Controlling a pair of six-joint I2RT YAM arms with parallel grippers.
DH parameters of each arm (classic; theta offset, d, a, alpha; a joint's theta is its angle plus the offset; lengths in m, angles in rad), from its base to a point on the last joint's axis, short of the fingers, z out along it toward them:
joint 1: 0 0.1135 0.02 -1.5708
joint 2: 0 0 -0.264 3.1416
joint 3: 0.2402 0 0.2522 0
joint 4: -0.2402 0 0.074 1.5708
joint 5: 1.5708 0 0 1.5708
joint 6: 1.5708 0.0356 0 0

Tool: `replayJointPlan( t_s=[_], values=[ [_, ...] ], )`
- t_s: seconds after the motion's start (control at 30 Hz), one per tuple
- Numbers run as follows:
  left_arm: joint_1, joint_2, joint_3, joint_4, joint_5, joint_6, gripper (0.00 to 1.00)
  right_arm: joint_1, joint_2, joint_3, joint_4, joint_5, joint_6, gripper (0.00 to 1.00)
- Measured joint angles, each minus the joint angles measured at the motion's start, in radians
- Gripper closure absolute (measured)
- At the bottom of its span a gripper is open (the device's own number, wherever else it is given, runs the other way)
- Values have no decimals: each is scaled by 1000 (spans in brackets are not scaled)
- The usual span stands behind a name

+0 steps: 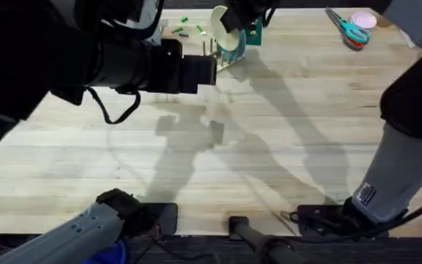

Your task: Pick up the plates from the table one by one and place each into a slot on the dish rack.

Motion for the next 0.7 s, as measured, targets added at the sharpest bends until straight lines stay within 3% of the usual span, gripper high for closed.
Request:
replayJointPlan(
  t_s=[0.7],
  values=[
    [0, 0, 0, 0, 0, 0, 8, 7, 46, 0, -3, 1, 3, 971]
  ],
)
